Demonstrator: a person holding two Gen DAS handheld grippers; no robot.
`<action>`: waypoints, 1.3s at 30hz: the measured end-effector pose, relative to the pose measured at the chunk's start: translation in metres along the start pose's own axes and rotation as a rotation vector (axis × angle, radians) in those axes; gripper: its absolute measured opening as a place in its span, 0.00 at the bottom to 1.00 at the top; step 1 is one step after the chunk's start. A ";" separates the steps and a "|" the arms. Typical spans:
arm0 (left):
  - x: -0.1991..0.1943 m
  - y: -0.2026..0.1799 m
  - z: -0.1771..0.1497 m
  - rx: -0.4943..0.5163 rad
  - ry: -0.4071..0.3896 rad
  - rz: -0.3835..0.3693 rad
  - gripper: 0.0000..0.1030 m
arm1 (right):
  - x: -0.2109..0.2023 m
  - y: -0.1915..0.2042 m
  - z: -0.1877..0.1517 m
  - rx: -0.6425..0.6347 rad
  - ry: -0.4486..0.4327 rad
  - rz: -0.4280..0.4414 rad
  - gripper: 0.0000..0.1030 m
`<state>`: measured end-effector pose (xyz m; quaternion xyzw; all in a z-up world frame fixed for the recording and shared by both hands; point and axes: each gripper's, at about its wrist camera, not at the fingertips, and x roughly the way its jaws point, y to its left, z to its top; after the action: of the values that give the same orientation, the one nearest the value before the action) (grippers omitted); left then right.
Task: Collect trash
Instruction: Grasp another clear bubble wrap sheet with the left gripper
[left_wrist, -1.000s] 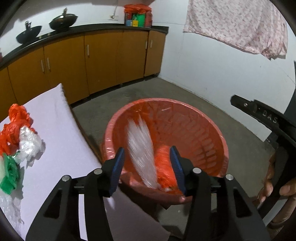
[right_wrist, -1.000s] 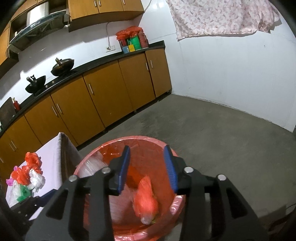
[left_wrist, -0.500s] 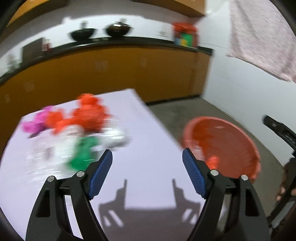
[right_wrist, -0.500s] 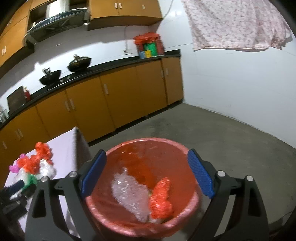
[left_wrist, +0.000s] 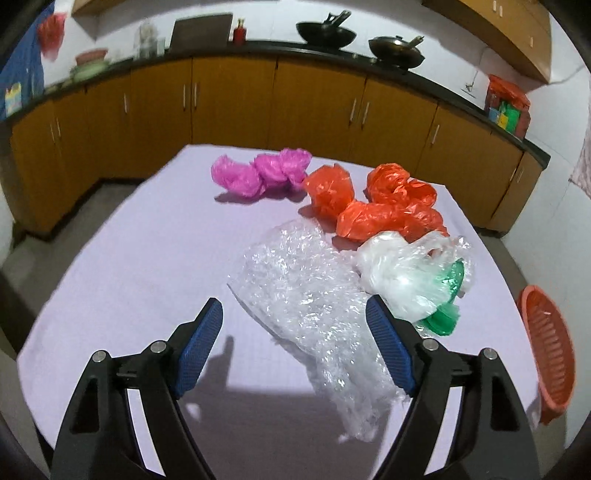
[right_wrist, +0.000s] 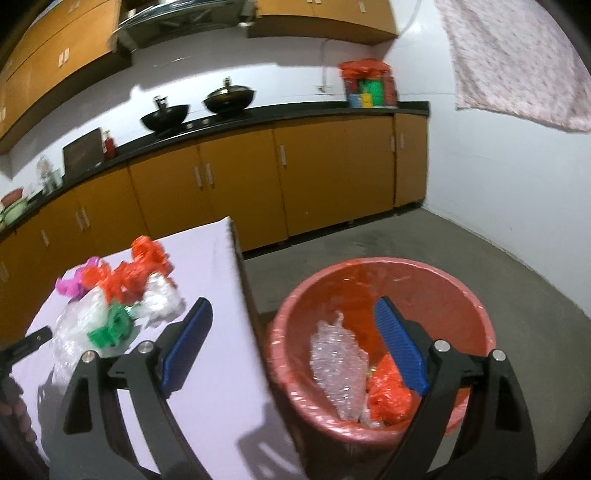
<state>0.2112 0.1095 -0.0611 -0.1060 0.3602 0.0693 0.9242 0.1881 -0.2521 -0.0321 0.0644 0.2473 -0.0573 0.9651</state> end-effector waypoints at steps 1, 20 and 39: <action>0.004 0.001 0.000 -0.004 0.009 -0.008 0.77 | -0.001 0.006 -0.001 -0.015 -0.001 0.003 0.85; 0.016 0.031 -0.008 0.002 0.063 -0.046 0.20 | 0.008 0.064 -0.004 -0.110 0.038 0.081 0.85; 0.014 0.110 0.013 -0.034 0.015 0.108 0.20 | 0.092 0.144 -0.006 -0.121 0.185 0.176 0.62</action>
<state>0.2072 0.2203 -0.0772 -0.1024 0.3711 0.1244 0.9145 0.2861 -0.1166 -0.0683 0.0326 0.3318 0.0486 0.9415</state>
